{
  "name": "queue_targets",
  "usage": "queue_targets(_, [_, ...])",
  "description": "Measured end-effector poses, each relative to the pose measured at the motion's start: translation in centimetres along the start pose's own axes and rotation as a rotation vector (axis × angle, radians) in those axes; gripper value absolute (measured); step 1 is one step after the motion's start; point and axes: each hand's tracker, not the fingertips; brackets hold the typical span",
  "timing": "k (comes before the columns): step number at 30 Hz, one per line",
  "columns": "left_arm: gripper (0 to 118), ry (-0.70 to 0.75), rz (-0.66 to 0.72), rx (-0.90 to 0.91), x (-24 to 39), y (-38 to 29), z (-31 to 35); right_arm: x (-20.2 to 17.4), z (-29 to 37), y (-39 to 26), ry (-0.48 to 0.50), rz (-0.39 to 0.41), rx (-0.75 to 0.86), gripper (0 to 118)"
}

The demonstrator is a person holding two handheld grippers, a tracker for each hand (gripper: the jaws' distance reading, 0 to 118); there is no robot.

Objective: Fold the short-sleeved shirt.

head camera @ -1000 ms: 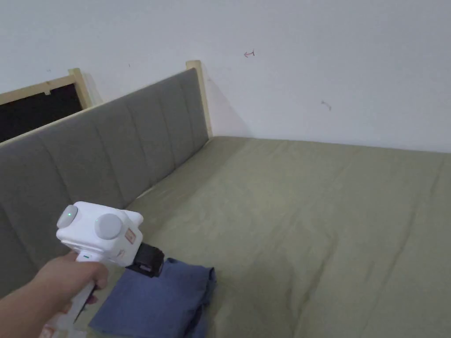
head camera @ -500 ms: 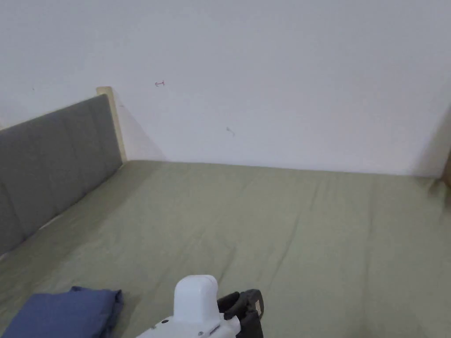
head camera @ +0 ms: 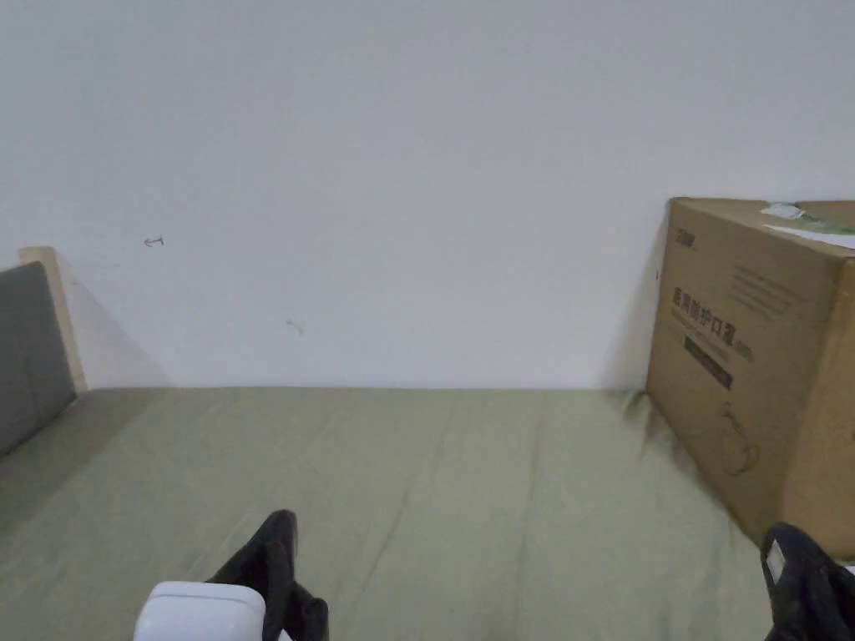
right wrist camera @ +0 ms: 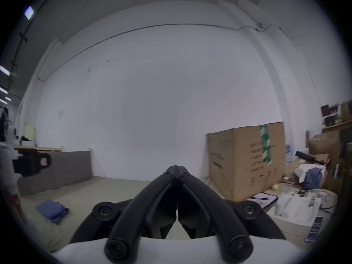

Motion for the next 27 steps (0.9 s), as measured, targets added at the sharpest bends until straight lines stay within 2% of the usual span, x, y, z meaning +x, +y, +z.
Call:
queue_targets(4, [0, 0.038, 0.018, -0.045, 0.2, -0.8, 0.3, 0.6, -0.7, -1.8, -0.026, 0.016, -0.108, 0])
queue_targets(9, [0, 0.046, 0.021, -0.080, 0.3, -1.6, 0.5, 1.1, -0.2, -2.6, -0.049, 0.022, -0.125, 1])
queue_targets(11, [1, 0.040, 0.034, -0.085, 0.3, -1.6, 0.6, 1.1, 0.0, -2.2, -0.041, 0.023, -0.119, 16])
queue_targets(13, [25, 0.056, 0.033, -0.088, 0.5, -1.7, 0.4, 1.1, 0.0, -2.0, -0.035, 0.044, -0.117, 47])
queue_targets(14, [47, 0.061, 0.032, -0.093, 0.6, -1.7, 0.3, 1.0, 0.0, -1.6, -0.030, 0.054, -0.116, 70])
queue_targets(15, [85, 0.073, 0.030, -0.102, 0.5, -1.7, 0.1, 0.9, -0.1, -1.3, -0.023, 0.061, -0.116, 98])
queue_targets(16, [108, 0.072, 0.034, -0.110, 0.4, -1.7, -0.1, 0.8, -0.1, -1.2, -0.020, 0.073, -0.117, 111])
queue_targets(17, [118, 0.068, 0.045, -0.122, 0.4, -1.7, -0.4, 0.7, -0.1, -1.0, -0.020, 0.078, -0.115, 118])
queue_targets(19, [118, 0.072, 0.073, -0.109, 0.1, -1.7, -0.1, 0.3, 0.2, -0.8, -0.026, 0.085, -0.102, 118])
queue_targets(27, [118, 0.076, 0.038, -0.098, -0.8, -1.2, 0.4, -0.9, 0.4, -0.1, 0.011, 0.103, -0.084, 118])
